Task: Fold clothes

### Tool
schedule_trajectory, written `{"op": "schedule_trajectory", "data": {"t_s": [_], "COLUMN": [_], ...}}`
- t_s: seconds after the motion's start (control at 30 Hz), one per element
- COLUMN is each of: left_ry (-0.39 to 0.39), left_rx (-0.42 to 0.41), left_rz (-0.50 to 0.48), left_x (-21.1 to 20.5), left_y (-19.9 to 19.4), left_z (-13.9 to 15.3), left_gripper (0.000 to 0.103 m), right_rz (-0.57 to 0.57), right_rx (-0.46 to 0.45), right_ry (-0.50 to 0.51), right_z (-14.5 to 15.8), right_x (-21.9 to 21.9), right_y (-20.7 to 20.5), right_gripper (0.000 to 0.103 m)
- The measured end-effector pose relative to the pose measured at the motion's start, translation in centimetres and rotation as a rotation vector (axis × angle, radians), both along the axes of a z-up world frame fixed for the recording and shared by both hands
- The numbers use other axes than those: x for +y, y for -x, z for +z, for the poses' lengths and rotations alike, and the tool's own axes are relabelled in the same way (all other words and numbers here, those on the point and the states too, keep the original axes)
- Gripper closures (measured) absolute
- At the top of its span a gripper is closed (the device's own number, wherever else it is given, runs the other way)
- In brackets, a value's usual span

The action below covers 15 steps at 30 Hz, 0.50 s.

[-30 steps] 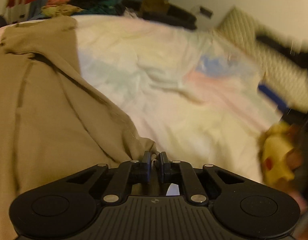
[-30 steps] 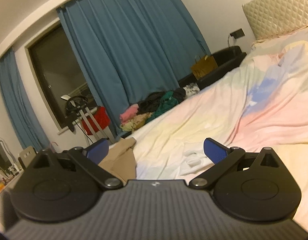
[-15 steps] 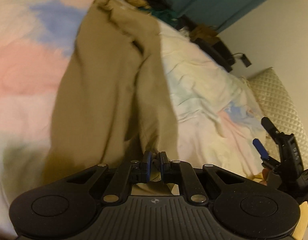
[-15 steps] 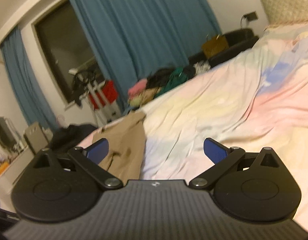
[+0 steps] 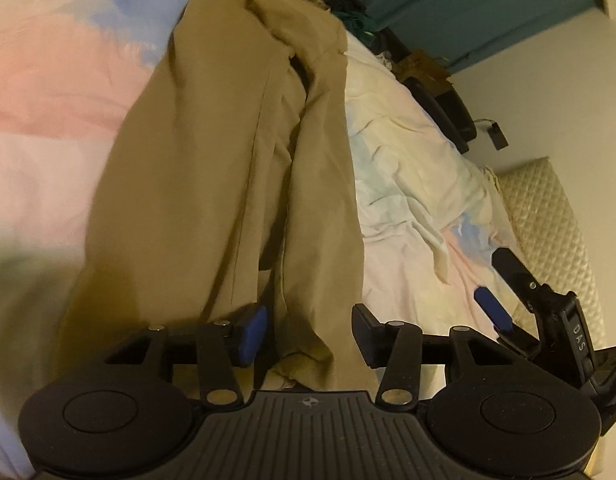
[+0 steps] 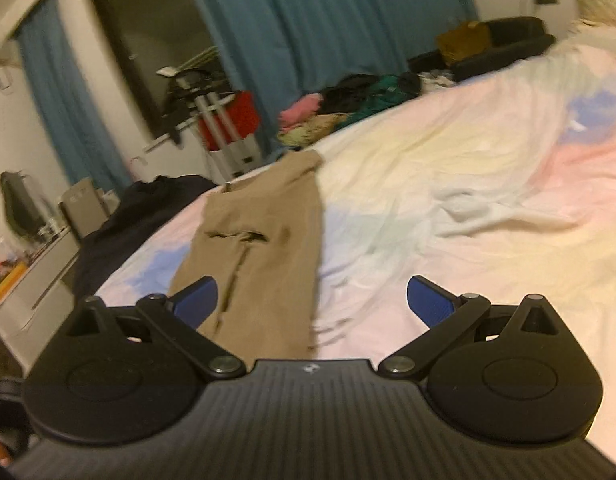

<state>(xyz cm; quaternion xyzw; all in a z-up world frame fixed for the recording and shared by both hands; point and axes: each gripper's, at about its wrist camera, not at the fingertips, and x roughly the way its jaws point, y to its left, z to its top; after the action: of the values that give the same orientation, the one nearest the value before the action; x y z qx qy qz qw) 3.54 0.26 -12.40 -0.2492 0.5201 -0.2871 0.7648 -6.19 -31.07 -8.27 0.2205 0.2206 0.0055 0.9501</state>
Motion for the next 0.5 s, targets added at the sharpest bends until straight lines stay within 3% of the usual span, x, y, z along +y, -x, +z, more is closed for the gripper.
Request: {"op": "schedule_trajectory", "data": {"t_s": [0.1,0.17,0.23,0.33,0.4,0.47,0.5], "left_ry": [-0.038,-0.085,-0.131,-0.125,-0.117,-0.107,-0.100], "left_rx": [-0.028,-0.063,-0.097,-0.108,-0.123,-0.142,-0.144], "left_rz": [-0.025,-0.031,-0.037,-0.020,0.002,0.028,0.029], "left_x": [-0.8,-1.4,-2.0,-1.7,-1.2,-0.5,-0.3], "left_y": [0.3,0.7,1.1,1.7,2.1,2.4,2.5], "left_z": [-0.1,0.0,0.1,0.1,0.2,0.3,0.3], "left_gripper": [0.069,0.096,0.096,0.098,0.099,0.099,0.099], "right_rz": [0.081,0.147,0.201,0.263,0.279,0.271,0.266], "right_rx": [-0.001,-0.002,-0.007,-0.061,-0.038,0.034,0.070], "right_ry": [0.001,0.029,0.088,0.196,0.284,0.346,0.376], "right_z": [1.1,1.9,2.2,1.4,0.0,-1.8,-2.7], "right_x": [0.9,2.0,3.3,5.6,7.2,8.3,8.9], "right_y": [-3.7,-7.1,-11.0,-16.1,-19.6,-23.0,-24.6], "right_gripper": [0.001,0.003,0.005,0.005,0.007,0.030,0.034]}}
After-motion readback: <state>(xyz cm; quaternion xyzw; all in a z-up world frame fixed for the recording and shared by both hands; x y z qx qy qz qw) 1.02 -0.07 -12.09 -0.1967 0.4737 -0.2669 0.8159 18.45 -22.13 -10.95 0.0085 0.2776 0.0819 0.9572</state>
